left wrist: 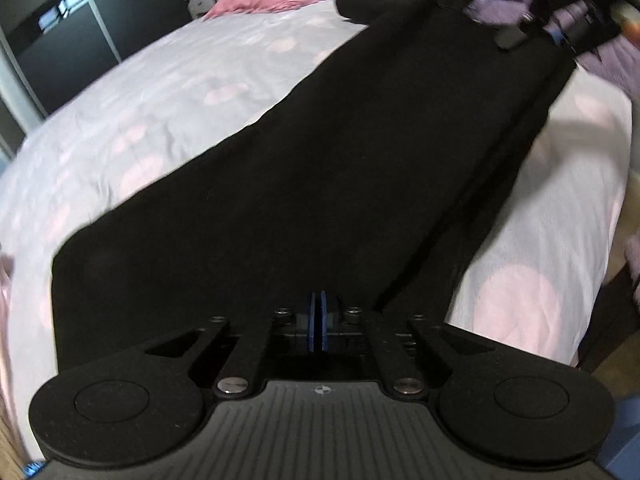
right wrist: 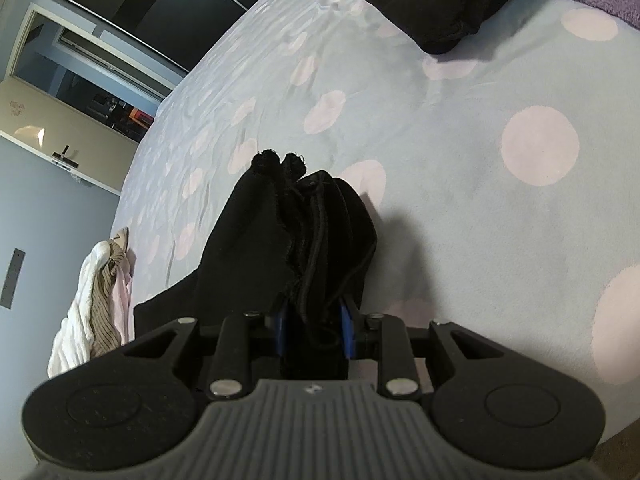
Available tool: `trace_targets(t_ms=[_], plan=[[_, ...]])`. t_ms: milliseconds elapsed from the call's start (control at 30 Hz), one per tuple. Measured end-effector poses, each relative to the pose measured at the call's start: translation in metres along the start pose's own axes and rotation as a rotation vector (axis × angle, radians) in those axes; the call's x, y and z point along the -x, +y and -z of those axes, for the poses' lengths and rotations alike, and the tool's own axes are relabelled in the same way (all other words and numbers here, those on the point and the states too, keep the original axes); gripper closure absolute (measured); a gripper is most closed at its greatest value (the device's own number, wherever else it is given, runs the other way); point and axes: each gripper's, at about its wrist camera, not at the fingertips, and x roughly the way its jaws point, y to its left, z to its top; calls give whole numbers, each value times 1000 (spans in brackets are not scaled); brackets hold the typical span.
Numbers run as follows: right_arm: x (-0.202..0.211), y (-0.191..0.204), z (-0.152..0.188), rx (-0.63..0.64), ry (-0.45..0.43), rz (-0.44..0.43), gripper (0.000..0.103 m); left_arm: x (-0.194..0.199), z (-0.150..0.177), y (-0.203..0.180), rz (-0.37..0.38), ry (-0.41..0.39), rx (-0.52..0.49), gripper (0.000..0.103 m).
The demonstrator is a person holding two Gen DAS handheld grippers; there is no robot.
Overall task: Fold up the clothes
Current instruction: 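Lift the folded jeans end with both tools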
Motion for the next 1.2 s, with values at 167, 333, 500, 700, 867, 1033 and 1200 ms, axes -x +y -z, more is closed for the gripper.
trace_targets(t_ms=[167, 333, 500, 700, 867, 1033, 1200], plan=[[0, 0, 0, 3, -4, 0, 74, -7, -18, 21, 42, -15, 77, 103], [0, 1, 0, 11, -2, 7, 74, -19, -39, 46, 89, -31, 172, 103], [0, 4, -1, 23, 1, 16, 73, -47, -57, 60, 126, 23, 230, 103], [-1, 16, -2, 84, 2, 44, 73, -60, -67, 69, 142, 40, 251, 103], [-3, 12, -2, 79, 11, 47, 73, -68, -81, 82, 142, 34, 260, 103], [-3, 12, -3, 81, 15, 44, 73, -89, -98, 92, 144, 58, 263, 103], [-5, 21, -5, 114, 10, 50, 73, -98, -107, 94, 145, 73, 283, 103]])
